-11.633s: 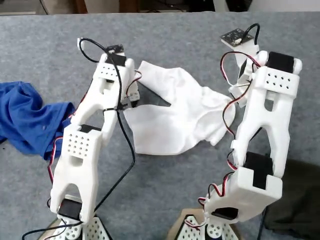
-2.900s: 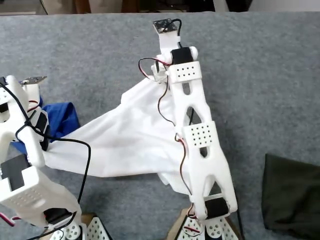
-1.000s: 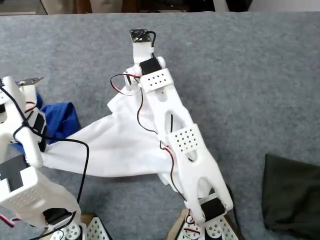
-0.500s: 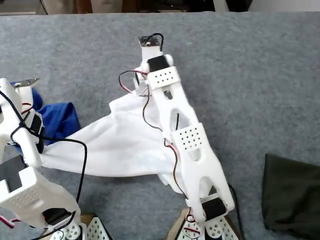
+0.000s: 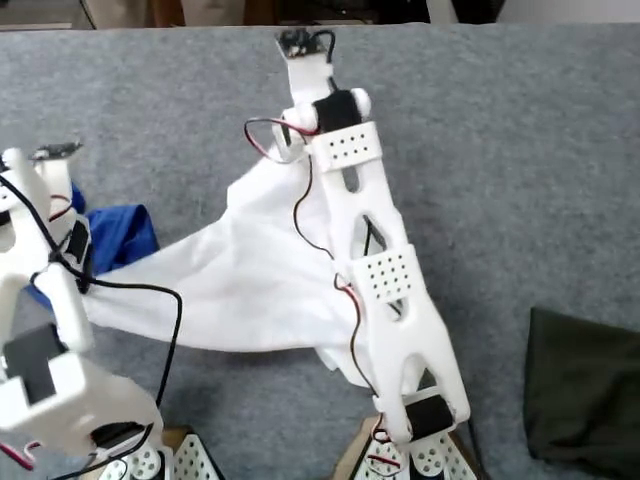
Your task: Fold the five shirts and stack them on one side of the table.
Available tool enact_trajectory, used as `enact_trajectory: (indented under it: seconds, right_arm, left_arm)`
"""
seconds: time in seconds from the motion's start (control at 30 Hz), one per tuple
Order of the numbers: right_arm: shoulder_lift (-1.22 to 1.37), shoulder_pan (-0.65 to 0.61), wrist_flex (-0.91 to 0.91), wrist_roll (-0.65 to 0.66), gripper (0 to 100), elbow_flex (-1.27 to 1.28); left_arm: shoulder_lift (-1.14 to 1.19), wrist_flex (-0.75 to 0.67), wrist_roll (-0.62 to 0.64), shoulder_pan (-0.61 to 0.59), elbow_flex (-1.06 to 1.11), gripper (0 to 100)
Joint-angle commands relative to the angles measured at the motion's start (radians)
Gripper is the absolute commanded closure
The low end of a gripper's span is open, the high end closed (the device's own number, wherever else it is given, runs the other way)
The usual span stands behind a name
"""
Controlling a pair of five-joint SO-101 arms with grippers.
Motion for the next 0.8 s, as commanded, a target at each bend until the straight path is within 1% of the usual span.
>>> enact_trajectory:
  seconds: [0.0, 0.17, 0.27, 0.37, 0.47, 0.53, 0.6, 0.77]
  right_arm:
    - [-0.208, 0.036, -0.002, 0.012, 99.5, -0.062]
    - [-0.440, 0.079, 0.000, 0.014, 99.4, -0.062]
    - [-0.598, 0.116, -0.002, 0.014, 99.4, -0.062]
    - [-0.760, 0.179, -0.008, 0.015, 99.4, -0.059]
    - [-0.901, 0.245, -0.018, 0.026, 99.4, -0.058]
    - [-0.987, 0.278, -0.035, 0.061, 99.4, -0.058]
    - [-1.059, 0.302, -0.052, 0.100, 99.5, -0.058]
    - [-1.214, 0.349, -0.057, 0.144, 99.5, -0.056]
  left_arm:
    - [-0.140, 0.003, 0.078, 0.057, -0.114, 98]
    - [-0.234, 0.003, 0.239, 0.123, -0.290, 98]
    - [-0.266, 0.003, 0.341, 0.127, -0.416, 98]
    - [-0.291, 0.003, 0.423, 0.121, -0.546, 98]
    - [-0.317, 0.003, 0.473, 0.123, -0.671, 98]
    - [-0.338, 0.005, 0.500, 0.129, -0.741, 98]
    - [-0.360, 0.005, 0.525, 0.129, -0.799, 98]
    - [-0.426, 0.009, 0.551, 0.129, -0.907, 98]
